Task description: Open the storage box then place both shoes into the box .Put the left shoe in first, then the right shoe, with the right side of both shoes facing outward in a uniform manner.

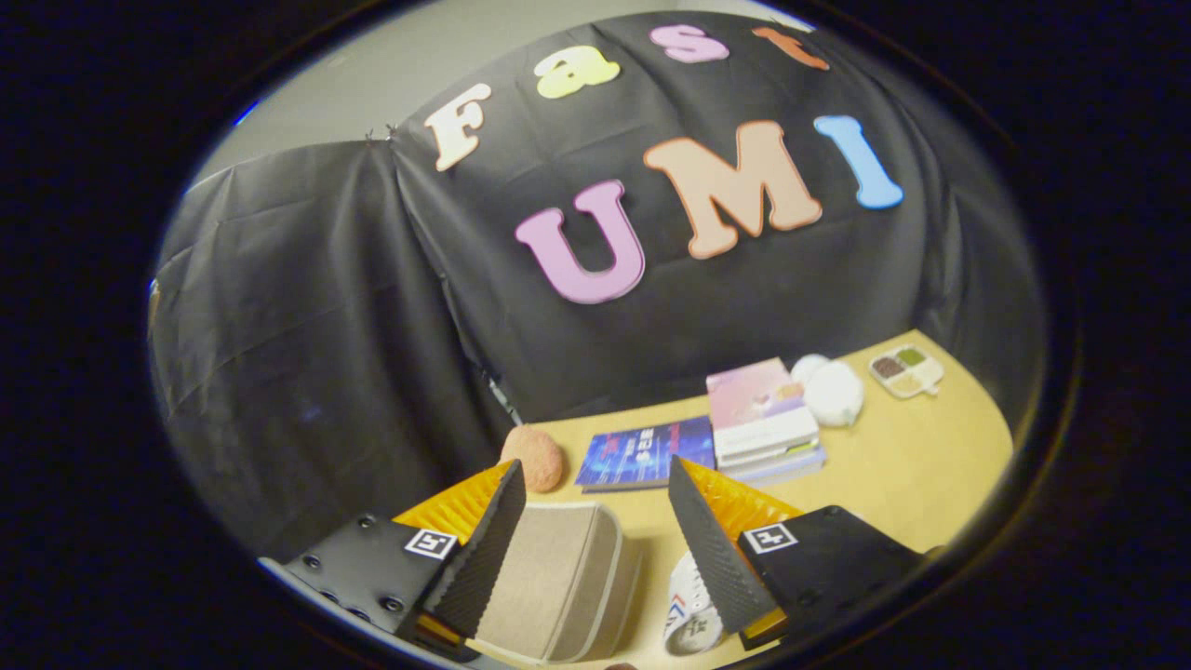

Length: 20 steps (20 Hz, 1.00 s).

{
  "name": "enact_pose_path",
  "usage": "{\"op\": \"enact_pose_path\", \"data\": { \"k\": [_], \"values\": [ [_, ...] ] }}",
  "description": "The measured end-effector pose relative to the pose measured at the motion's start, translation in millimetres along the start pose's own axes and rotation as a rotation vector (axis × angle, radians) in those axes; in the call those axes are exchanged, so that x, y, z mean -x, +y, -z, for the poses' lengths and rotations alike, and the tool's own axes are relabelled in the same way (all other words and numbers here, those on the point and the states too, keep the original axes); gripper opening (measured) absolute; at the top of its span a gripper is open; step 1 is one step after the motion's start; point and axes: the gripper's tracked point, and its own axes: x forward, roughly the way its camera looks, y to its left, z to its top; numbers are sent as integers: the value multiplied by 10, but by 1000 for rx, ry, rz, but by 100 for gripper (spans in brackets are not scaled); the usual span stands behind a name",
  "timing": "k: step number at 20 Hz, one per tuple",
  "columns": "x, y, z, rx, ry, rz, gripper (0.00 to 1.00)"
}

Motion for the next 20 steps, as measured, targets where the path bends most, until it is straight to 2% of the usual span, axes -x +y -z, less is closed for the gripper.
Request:
{"op": "enact_pose_path", "data": {
  "k": [3, 7, 13, 20],
  "values": [
    [-137, -47, 555, -83, 132, -47, 97],
    [-253, -41, 1162, -259, 261, -109, 97],
    [-449, -47, 1625, -547, 328, -155, 99],
    [-492, 0, 1949, -756, 364, -206, 99]
  ]
}}
